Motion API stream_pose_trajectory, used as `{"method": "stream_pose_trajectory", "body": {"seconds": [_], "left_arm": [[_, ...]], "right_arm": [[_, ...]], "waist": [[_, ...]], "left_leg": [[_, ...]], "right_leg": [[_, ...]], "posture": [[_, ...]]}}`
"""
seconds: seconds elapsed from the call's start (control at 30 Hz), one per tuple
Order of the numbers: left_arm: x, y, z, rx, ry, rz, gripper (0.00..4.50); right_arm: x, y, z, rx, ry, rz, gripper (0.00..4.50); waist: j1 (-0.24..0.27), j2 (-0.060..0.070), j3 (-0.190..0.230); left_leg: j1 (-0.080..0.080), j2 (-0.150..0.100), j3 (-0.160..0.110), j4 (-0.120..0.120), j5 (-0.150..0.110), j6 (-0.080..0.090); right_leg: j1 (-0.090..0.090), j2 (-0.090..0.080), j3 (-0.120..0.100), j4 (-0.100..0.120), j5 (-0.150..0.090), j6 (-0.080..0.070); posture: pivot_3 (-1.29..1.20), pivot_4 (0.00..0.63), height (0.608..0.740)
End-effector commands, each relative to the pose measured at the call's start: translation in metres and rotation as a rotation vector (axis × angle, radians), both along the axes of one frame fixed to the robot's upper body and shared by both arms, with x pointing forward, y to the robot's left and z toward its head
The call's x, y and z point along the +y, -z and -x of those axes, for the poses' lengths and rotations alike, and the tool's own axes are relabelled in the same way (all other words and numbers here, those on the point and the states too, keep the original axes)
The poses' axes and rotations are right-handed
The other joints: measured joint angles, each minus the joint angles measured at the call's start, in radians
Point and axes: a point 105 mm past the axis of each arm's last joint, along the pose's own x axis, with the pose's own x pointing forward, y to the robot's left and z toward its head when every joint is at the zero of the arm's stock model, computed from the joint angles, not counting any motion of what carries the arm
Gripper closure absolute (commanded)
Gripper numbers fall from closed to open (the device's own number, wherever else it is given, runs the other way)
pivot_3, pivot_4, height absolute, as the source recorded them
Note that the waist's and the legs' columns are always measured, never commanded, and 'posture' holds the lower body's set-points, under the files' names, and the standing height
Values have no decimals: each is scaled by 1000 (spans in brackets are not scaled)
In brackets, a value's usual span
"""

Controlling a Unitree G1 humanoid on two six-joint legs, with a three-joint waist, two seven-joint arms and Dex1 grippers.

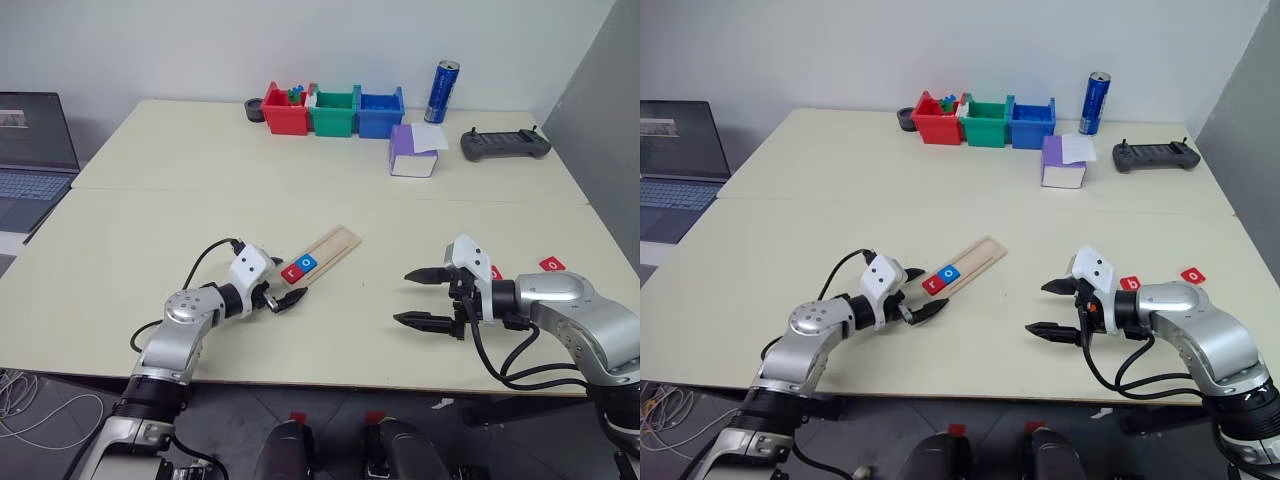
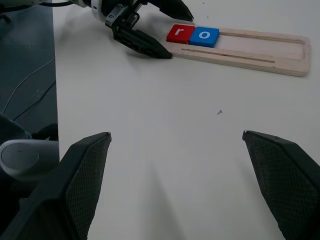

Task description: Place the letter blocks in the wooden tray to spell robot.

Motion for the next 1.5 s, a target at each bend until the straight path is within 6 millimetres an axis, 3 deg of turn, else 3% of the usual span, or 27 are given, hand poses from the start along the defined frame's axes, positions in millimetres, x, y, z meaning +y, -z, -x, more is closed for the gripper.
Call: {"method": "stream_pose_trajectory", "body": {"seconds": [0.03, 0.47, 0.63, 0.83, 1.0, 1.2, 1.33, 1.5], "left_arm": [[1, -9, -4, -26, -10, -19, 0], [-4, 9, -1, 70, -11, -76, 0], [-4, 11, 1, 79, 7, -109, 1116], [-7, 9, 4, 80, 63, -117, 1124], [-25, -4, 17, 49, 261, -86, 1124], [-53, 5, 39, 44, 492, -93, 1124], [-63, 16, 39, 44, 573, -135, 1124], [-72, 12, 33, 51, 640, -132, 1124]], "right_arm": [[3, -7, 1, -39, -19, -4, 19], [-1, -6, 0, -50, 0, 12, 19], [-1, -6, -1, -55, 6, 16, 0], [-8, -8, -1, -66, 29, 26, 0], [-42, -11, 11, -72, 36, 96, 0], [-79, 12, 27, -14, 90, 242, 0], [-81, 16, 34, -5, 115, 248, 0], [-74, 22, 44, 5, 112, 231, 0]], "waist": [[0, 0, 0], [2, 0, 0], [2, 0, -1], [2, 0, -1], [5, 0, -1], [7, -1, 0], [7, -1, -1], [7, -1, -1]], "left_leg": [[0, 0, 0, 0, 0, 0], [3, 0, -1, 0, 0, 0], [3, 0, -1, 0, 0, 0], [3, 0, -1, 0, 0, 0], [2, -1, -1, 0, 0, 0], [2, -2, -1, 0, 0, 0], [2, -2, -2, 0, 0, 0], [2, -2, -4, 1, 0, 0]], "right_leg": [[0, 0, 0, 0, 0, 0], [4, 0, 0, 0, 0, 0], [4, 0, 0, 0, 0, 0], [4, 0, -1, -1, 0, 0], [4, -1, -1, -2, 0, 0], [4, -1, -1, -3, 0, 0], [5, -1, -1, -2, 0, 0], [6, -1, -3, -2, 0, 0]], "posture": [[0, 150, 740], [0, 150, 740], [0, 150, 740], [0, 150, 740], [0, 150, 740], [0, 150, 740], [0, 150, 740], [0, 150, 740]]}}
